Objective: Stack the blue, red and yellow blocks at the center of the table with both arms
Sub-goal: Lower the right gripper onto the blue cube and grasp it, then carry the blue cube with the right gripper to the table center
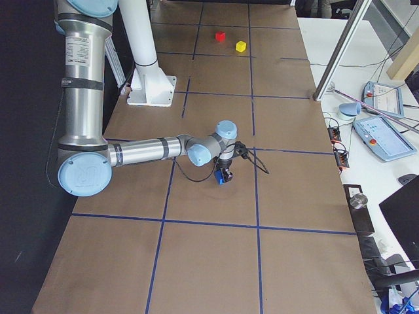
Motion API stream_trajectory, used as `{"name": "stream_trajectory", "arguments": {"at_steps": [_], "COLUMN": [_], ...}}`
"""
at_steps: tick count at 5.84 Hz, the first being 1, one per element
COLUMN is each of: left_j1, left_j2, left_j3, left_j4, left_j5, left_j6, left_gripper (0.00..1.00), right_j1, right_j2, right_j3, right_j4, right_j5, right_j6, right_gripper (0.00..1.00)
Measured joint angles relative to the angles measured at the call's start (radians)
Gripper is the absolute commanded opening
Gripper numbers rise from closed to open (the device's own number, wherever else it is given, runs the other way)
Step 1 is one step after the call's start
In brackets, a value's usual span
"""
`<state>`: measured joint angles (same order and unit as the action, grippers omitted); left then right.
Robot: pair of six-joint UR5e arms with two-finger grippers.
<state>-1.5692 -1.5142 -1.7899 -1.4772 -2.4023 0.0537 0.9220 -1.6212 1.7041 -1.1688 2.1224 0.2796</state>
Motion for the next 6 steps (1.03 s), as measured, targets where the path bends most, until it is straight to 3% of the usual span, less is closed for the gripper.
{"name": "stream_trajectory", "arguments": {"at_steps": [1,2,4,6], "left_j1": [0.0,0.0,0.0,0.0], "left_j2": [0.001,0.001,0.002,-0.001], "left_j3": [-0.002,-0.003,-0.004,-0.012], "left_j4": [0.0,0.0,-0.001,-0.002], "left_j5": [-0.001,-0.002,-0.003,-0.008], "left_j6": [0.0,0.0,0.001,0.0], "left_gripper": [1.0,1.0,1.0,1.0], "right_j1": [0.0,-0.005,-0.112,-0.267], "right_j2": [0.044,0.13,0.366,0.623], "right_j3": [0.035,0.1,0.173,0.06], "right_j4": [-0.056,-0.197,-0.425,-0.461], "right_j5": [0.004,0.006,-0.003,-0.046], "right_j6": [0.006,0.052,0.412,0.853], "right_gripper": [0.0,0.0,0.0,0.0]}}
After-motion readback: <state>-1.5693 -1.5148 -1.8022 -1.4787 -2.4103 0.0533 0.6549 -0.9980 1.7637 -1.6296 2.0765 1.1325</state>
